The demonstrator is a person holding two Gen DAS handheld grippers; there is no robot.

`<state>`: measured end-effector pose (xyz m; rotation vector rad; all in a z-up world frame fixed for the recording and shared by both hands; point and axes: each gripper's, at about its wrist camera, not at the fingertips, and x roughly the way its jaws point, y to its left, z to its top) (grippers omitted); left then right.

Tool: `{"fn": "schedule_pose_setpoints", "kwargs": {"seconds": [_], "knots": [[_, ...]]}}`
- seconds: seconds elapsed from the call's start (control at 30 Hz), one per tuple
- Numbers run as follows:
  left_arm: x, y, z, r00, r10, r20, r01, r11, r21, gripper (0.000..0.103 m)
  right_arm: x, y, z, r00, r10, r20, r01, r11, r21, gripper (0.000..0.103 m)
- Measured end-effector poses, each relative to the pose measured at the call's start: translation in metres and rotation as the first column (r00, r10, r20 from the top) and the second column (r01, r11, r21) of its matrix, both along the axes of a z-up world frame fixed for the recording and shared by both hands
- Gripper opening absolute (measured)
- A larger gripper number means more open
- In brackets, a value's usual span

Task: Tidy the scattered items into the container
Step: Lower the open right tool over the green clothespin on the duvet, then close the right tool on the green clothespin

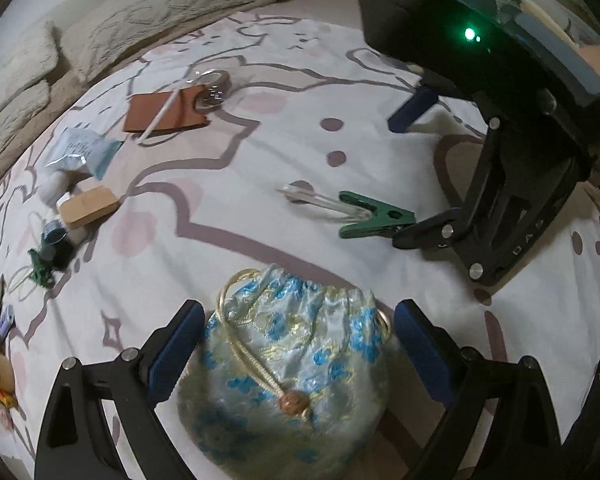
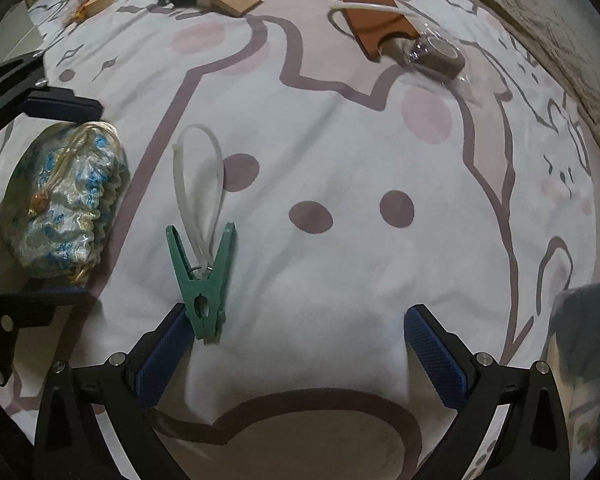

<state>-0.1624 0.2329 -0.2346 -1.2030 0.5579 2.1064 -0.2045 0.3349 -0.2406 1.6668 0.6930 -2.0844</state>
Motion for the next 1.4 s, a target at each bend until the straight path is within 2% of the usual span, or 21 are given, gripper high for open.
{"fn": "schedule_pose_setpoints", "kwargs": {"seconds": [0.17, 0.3, 0.33, 0.43, 0.5, 0.6, 0.7, 0.83, 0.97, 1.07, 1.23, 1.3, 1.4], "knots": [[-0.007, 0.0, -0.007, 1.0, 0.007, 0.029, -0.007, 1.0, -0.007, 0.096, 0.003, -0.002, 0.003, 1.0, -0.029, -0.005, 0.029, 0.999, 0.014, 0.103], [-0.008, -0.002, -0.007, 1.0, 0.006, 0.028, -0.005, 1.0, -0.013, 0.095, 0.014, -0.012, 0.006, 0.989, 0.119, -0.083, -0.116, 0.992, 0.046, 0.103], [-0.008, -0.003, -0.007, 0.999, 0.005, 0.032, -0.005, 1.0, -0.008, 0.088, 0.014, -0.013, 0.006, 0.988, 0.128, -0.082, -0.125, 0.991, 0.043, 0.103], [-0.011, -0.008, -0.005, 0.999, 0.021, 0.05, -0.022, 1.0, 0.019, 0.078, 0.014, -0.013, 0.011, 0.992, 0.114, -0.058, -0.112, 0.993, 0.028, 0.103], [-0.012, -0.013, -0.002, 0.998, 0.036, 0.054, -0.038, 0.999, 0.032, 0.07, 0.016, -0.021, 0.018, 0.986, 0.142, -0.09, -0.139, 0.99, 0.034, 0.103], [-0.013, -0.02, -0.001, 0.996, 0.06, 0.07, -0.064, 0.997, 0.054, 0.064, 0.018, -0.033, 0.025, 0.98, 0.169, -0.103, -0.17, 0.985, 0.006, 0.103], [-0.011, -0.025, 0.0, 0.994, 0.08, 0.077, -0.085, 0.994, 0.062, 0.061, 0.029, -0.034, 0.023, 0.976, 0.182, -0.119, -0.183, 0.983, 0.006, 0.103], [-0.007, -0.031, 0.001, 0.991, 0.104, 0.081, -0.109, 0.992, 0.064, 0.061, 0.026, -0.041, 0.02, 0.961, 0.202, -0.188, -0.2, 0.979, 0.029, 0.103], [-0.003, -0.04, 0.002, 0.988, 0.12, 0.1, -0.128, 0.988, 0.084, 0.06, 0.009, -0.04, 0.012, 0.98, 0.158, -0.123, -0.162, 0.987, -0.022, 0.101], [0.001, -0.045, 0.003, 0.986, 0.127, 0.104, -0.136, 0.987, 0.088, 0.06, 0.003, -0.039, 0.008, 0.982, 0.161, -0.1, -0.166, 0.985, -0.038, 0.089], [0.006, -0.053, 0.005, 0.981, 0.146, 0.129, -0.16, 0.981, 0.109, 0.06, -0.003, -0.038, 0.007, 0.989, 0.143, -0.044, -0.148, 0.981, -0.124, 0.059], [0.007, -0.056, 0.006, 0.979, 0.152, 0.133, -0.168, 0.979, 0.113, 0.06, -0.008, -0.036, 0.006, 0.991, 0.13, -0.026, -0.133, 0.979, -0.153, 0.052], [0.009, -0.06, 0.008, 0.978, 0.163, 0.133, -0.178, 0.977, 0.115, 0.06, -0.009, -0.035, 0.009, 0.992, 0.122, -0.032, -0.126, 0.977, -0.17, 0.034]]}}
